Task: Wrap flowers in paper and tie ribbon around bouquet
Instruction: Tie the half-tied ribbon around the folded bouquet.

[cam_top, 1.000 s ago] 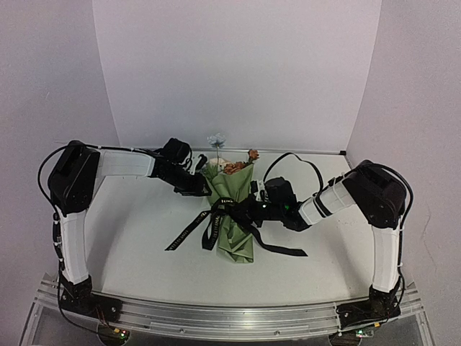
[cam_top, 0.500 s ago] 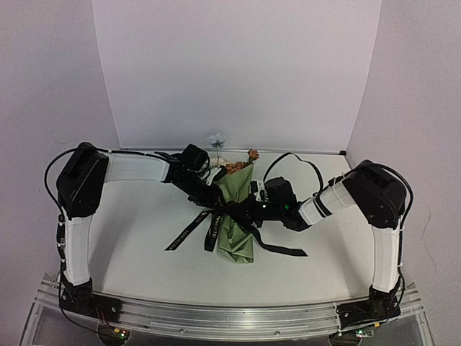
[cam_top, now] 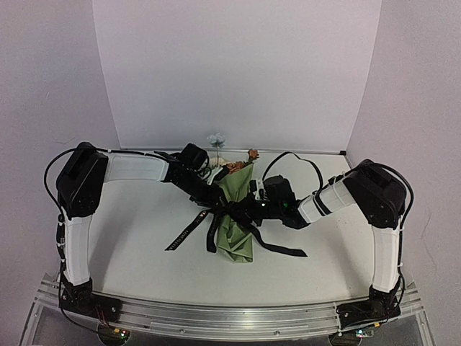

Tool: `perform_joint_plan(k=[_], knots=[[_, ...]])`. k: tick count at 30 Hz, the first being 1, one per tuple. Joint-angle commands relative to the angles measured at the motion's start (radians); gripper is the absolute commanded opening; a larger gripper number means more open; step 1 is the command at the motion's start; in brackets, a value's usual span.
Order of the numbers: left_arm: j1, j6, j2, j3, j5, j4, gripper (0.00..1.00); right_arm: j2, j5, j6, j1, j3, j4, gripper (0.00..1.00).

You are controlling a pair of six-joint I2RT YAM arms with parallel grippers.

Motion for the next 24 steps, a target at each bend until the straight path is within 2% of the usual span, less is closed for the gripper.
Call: perform_joint_plan(k=[1, 8, 15, 19, 24], knots=[[0.002, 0.025, 0.014, 0.062, 0.021, 0.003, 0.4, -0.011, -0.003, -0.023, -0.003, 0.039, -0.004, 0.0], [0.0, 0.024, 0.035, 0.083, 0.03, -0.001, 0.41, -0.014, -0.018, -0.03, -0.003, 0.045, -0.014, 0.0], [0.0, 0.021, 0.06, 0.095, 0.02, -0.015, 0.36, -0.023, -0.029, -0.037, -0.003, 0.048, -0.017, 0.0], [0.0, 0.013, 0.062, 0.102, 0.022, -0.011, 0.28, -0.025, -0.035, -0.039, -0.003, 0.046, -0.019, 0.0], [0.0, -0.022, 0.043, 0.083, 0.007, 0.023, 0.1, -0.051, -0.028, -0.054, -0.003, 0.022, -0.033, 0.0]])
